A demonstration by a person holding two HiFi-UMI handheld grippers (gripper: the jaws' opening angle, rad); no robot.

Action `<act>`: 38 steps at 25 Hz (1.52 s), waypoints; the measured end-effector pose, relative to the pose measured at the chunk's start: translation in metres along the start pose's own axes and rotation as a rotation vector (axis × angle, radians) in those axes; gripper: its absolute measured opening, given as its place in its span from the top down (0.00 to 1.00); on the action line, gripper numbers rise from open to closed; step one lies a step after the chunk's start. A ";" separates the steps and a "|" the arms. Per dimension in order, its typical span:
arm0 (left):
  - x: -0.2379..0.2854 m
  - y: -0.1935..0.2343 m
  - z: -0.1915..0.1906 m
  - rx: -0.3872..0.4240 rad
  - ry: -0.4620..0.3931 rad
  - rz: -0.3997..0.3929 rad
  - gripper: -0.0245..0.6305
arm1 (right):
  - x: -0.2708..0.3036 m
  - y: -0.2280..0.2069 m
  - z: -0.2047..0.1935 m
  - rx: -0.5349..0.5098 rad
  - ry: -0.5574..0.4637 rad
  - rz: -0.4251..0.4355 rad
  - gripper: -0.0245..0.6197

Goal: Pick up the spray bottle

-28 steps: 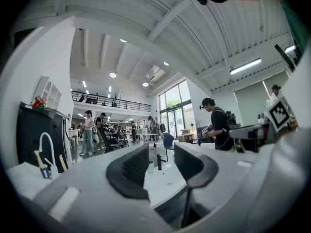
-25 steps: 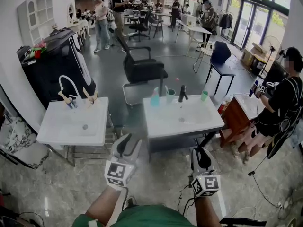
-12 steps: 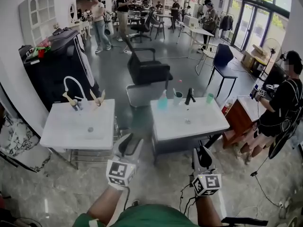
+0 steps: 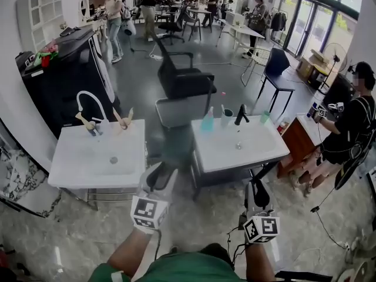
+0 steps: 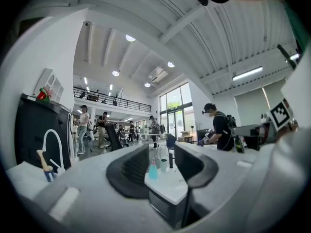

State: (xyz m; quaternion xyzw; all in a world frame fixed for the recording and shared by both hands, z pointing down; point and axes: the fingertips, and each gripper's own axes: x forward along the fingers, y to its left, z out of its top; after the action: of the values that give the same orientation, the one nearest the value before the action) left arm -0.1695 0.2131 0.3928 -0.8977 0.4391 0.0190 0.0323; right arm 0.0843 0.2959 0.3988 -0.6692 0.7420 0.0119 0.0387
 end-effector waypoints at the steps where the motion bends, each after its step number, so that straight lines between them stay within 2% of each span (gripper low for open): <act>1: 0.003 0.004 -0.003 -0.010 0.006 -0.004 0.72 | 0.003 0.002 -0.003 0.002 0.008 -0.005 0.80; 10: 0.060 0.033 -0.024 -0.038 0.028 -0.011 0.72 | 0.058 -0.012 -0.023 0.031 0.033 0.002 0.80; 20: 0.164 0.054 -0.028 -0.012 0.051 0.046 0.72 | 0.171 -0.072 -0.034 0.083 0.031 0.071 0.80; 28: 0.244 0.050 -0.020 0.005 0.060 0.091 0.72 | 0.241 -0.134 -0.029 0.112 0.025 0.120 0.80; 38: 0.300 0.055 -0.029 0.022 0.085 0.139 0.72 | 0.301 -0.166 -0.045 0.144 0.042 0.187 0.81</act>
State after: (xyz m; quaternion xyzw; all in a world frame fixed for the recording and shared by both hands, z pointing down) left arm -0.0288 -0.0587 0.4003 -0.8647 0.5013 -0.0215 0.0220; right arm 0.2166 -0.0235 0.4277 -0.5927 0.8007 -0.0516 0.0700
